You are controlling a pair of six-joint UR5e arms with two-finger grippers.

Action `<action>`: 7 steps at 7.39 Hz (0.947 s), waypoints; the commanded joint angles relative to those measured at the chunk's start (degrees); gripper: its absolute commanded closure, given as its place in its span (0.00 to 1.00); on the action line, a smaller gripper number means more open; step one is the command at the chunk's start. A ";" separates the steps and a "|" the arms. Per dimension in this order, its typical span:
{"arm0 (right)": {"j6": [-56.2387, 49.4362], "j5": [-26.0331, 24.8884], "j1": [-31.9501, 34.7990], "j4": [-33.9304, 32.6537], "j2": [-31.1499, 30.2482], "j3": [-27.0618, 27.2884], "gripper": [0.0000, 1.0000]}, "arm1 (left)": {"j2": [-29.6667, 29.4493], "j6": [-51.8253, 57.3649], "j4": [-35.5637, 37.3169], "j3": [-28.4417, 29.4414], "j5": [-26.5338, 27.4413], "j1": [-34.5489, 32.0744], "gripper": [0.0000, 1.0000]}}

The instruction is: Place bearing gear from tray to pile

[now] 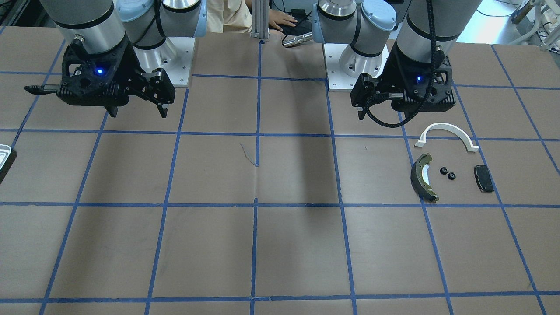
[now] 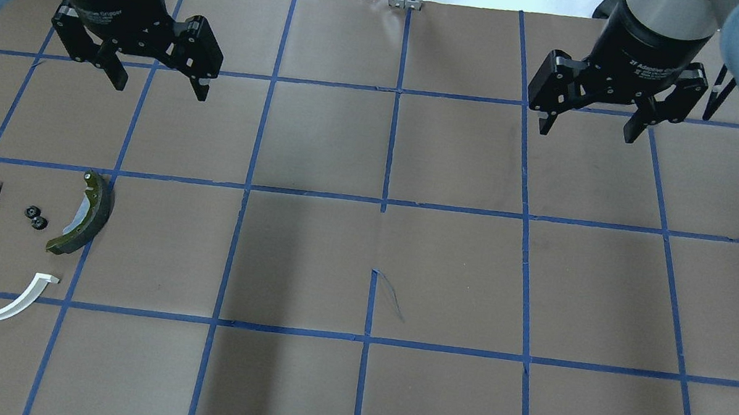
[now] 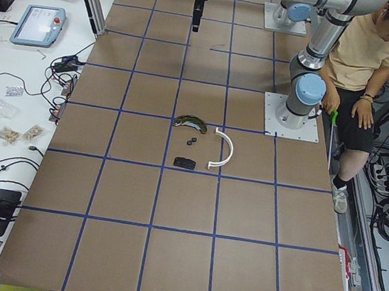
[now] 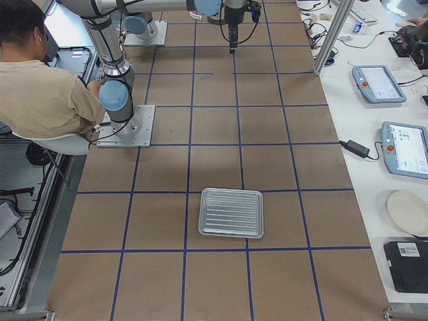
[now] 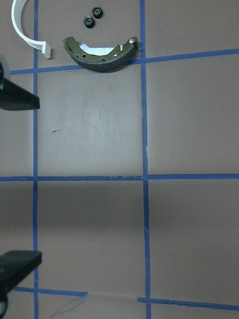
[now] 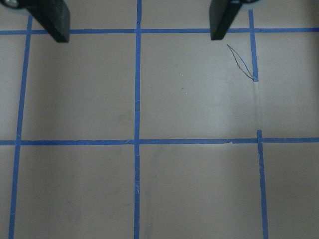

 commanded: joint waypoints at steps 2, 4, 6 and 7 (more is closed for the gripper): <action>0.37 -0.24 -0.10 -0.01 0.01 -0.01 0.00 | -0.70 -1.46 -8.19 3.01 -1.13 0.32 0.00; 0.38 -0.24 -0.19 0.08 0.01 -0.01 0.00 | -0.35 -0.48 -8.12 2.23 -0.95 0.14 0.00; 0.29 -0.24 -0.19 -0.01 0.01 -0.01 0.00 | -0.35 -0.56 -7.77 2.31 -1.40 0.14 0.00; 0.37 -0.24 -0.19 0.08 0.01 -0.01 0.00 | -0.09 -0.56 -7.68 2.14 -1.48 0.14 0.00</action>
